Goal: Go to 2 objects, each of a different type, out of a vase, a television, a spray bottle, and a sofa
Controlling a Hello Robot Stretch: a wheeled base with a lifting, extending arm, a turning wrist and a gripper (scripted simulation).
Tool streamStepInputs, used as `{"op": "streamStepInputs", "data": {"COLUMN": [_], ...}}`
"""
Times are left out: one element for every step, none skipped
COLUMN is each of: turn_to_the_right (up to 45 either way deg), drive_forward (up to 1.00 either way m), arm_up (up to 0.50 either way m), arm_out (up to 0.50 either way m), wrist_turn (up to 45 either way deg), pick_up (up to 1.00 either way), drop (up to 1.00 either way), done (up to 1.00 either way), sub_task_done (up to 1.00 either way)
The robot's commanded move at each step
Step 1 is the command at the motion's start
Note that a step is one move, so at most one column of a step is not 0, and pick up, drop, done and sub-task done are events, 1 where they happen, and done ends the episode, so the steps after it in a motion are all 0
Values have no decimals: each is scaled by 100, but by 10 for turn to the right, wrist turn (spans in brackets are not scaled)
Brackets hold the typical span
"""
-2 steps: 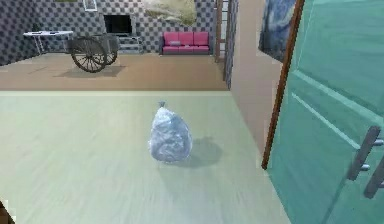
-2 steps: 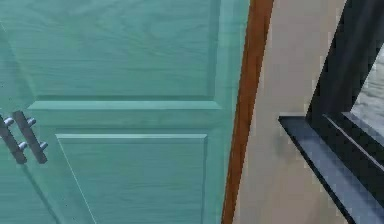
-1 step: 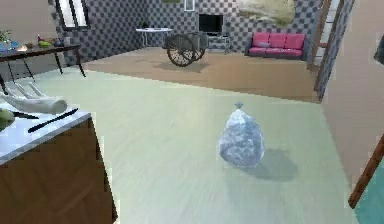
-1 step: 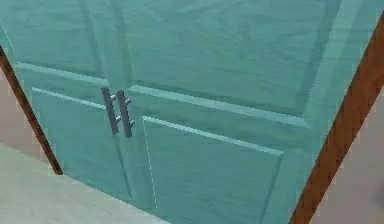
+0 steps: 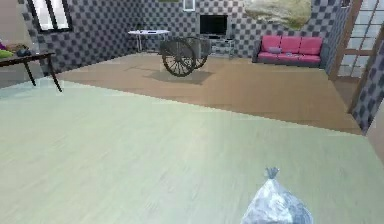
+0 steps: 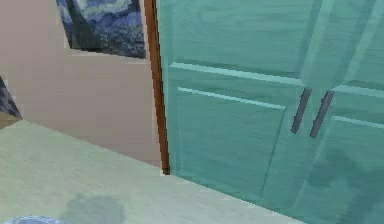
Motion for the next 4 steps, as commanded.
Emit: {"op": "streamStepInputs", "data": {"turn_to_the_right": [-30, 0, -270, 0], "drive_forward": [0, 5, 0, 55], "arm_up": [0, 0, 0, 0], "arm_out": [0, 0, 0, 0], "wrist_turn": [0, 0, 0, 0], "pick_up": [0, 0, 0, 0], "drop": [0, 0, 0, 0], "done": [0, 0, 0, 0], "sub_task_done": [0, 0, 0, 0]}}
